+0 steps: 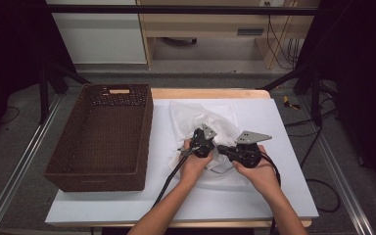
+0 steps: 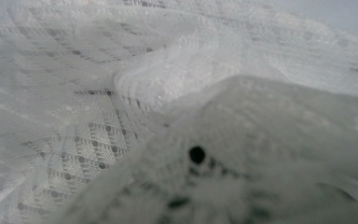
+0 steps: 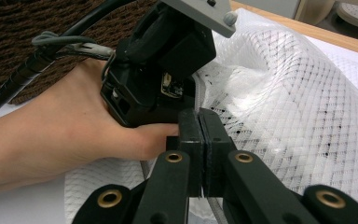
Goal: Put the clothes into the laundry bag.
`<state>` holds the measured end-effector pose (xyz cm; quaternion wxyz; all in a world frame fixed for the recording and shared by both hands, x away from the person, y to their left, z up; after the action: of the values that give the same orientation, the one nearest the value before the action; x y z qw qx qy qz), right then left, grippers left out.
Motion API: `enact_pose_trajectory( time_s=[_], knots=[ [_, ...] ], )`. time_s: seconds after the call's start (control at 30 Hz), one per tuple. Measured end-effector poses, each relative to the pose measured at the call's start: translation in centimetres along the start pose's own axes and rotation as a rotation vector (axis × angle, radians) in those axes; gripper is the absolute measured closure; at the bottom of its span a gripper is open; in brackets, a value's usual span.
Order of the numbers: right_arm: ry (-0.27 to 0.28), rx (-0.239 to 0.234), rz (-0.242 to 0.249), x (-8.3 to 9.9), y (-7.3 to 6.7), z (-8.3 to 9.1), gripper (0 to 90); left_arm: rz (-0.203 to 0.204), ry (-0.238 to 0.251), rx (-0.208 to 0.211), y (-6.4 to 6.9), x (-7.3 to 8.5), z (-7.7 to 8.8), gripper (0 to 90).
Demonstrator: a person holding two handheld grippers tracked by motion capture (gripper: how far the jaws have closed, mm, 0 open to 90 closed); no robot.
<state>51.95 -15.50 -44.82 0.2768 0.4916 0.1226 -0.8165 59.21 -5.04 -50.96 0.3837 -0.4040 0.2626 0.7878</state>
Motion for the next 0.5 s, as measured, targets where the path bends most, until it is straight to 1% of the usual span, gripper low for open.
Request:
enact_pose_trajectory(
  time_s=[0.23, 0.4, 0.5],
  knots=[
    [0.000, 0.001, -0.005, 0.01, 0.12, -0.05, 89.4, -0.008, -0.002, -0.005, -0.30, -0.28, -0.30, 90.0],
    [0.004, 0.008, -0.009, 0.00, 0.22, -0.05, 89.4, 0.002, 0.008, -0.014, -0.56, -0.46, -0.53, 90.0],
    [0.004, 0.007, -0.010, 0.00, 0.19, 0.03, 89.4, 0.000, 0.003, -0.017, -0.64, -0.54, -0.61, 90.0]
  ],
)
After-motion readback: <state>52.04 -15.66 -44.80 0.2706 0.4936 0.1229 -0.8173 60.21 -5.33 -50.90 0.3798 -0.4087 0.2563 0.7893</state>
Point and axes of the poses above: each handheld gripper's, and its own axes: z roughly backward along the jaws, x roughly out of its underside, y roughly to its right, the point moved 5 cm from there along -z, roughly forward along the jaws, and after that the axes turned 15 degrees about x, right-handed, at the moved point
